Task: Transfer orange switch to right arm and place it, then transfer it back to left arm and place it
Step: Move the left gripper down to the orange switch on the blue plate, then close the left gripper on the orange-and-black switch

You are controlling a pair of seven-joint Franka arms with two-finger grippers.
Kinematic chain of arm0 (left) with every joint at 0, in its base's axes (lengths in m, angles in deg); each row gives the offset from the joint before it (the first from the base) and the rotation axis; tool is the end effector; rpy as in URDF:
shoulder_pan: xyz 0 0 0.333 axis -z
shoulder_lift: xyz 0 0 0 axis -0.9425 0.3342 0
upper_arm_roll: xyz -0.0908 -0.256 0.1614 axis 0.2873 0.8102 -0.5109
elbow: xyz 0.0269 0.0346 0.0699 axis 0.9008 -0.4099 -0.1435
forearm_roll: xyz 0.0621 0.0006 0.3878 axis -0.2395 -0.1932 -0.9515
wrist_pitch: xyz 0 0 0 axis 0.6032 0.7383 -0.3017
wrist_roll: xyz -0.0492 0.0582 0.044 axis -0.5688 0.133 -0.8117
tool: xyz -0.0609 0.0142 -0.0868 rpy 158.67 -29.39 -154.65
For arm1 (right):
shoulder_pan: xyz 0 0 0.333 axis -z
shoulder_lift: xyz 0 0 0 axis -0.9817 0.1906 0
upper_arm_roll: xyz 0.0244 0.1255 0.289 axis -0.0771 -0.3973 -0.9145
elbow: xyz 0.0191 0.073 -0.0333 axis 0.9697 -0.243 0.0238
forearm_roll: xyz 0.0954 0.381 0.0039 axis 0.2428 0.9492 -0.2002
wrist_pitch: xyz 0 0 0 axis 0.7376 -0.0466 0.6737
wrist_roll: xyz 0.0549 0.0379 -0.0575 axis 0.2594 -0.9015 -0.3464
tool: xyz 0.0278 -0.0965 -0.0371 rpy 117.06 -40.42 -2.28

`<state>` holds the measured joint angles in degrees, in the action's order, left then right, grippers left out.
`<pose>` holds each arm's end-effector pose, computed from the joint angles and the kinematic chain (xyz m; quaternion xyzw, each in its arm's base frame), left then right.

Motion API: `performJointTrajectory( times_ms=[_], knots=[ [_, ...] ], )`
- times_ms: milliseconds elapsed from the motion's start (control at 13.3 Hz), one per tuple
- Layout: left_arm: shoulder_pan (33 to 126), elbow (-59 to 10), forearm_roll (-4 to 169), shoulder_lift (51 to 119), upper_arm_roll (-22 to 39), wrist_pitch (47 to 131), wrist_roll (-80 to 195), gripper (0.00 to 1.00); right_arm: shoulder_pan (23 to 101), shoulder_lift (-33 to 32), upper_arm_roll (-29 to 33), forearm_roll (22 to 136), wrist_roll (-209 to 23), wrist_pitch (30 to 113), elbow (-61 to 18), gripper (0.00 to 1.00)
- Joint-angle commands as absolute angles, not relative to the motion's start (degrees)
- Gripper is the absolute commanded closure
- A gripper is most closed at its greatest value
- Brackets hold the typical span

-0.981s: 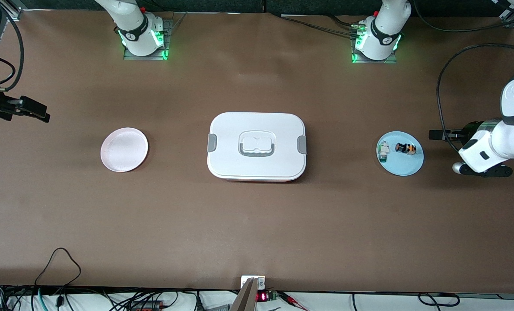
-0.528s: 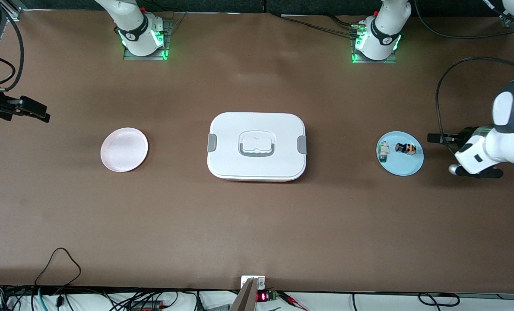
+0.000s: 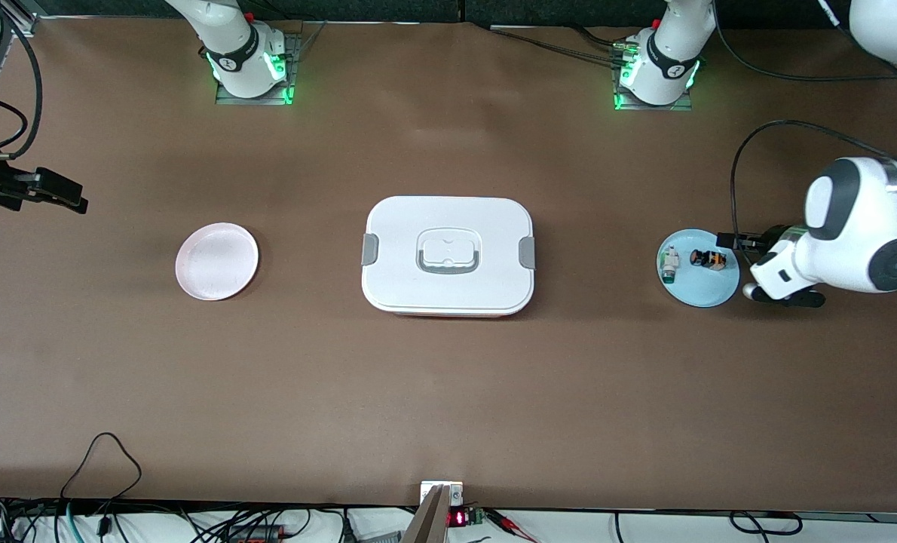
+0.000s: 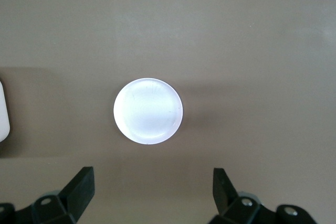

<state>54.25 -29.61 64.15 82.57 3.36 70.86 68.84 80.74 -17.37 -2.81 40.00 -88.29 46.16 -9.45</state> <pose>0.5788 0.0545 0.2895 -0.9684 0.0478 0.2444 0.0125 0.5863 -0.0269 0.5828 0.9991 -0.0153 -0.0340 0.0177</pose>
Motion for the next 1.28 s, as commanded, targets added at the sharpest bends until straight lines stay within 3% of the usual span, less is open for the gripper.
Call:
performJointTrajectory(
  times_ms=[0, 528, 1207],
  knots=[
    [53.78, -29.79, 61.64, 85.02, 3.92, 72.61, 69.93, 0.00, 80.95, -17.19, -2.93, 40.46, -87.74, 45.37, -8.85, 0.00],
    [53.86, -36.03, 61.47, 85.29, 4.10, 84.91, 70.02, 0.00, 80.86, -17.10, -2.93, 40.38, -87.92, 45.19, -9.03, 0.00],
    [53.77, -36.73, 58.30, 89.95, 4.10, 90.36, 70.02, 0.00, 76.90, -16.31, -3.28, 39.94, -87.74, 47.57, -9.03, 0.00]
  ],
)
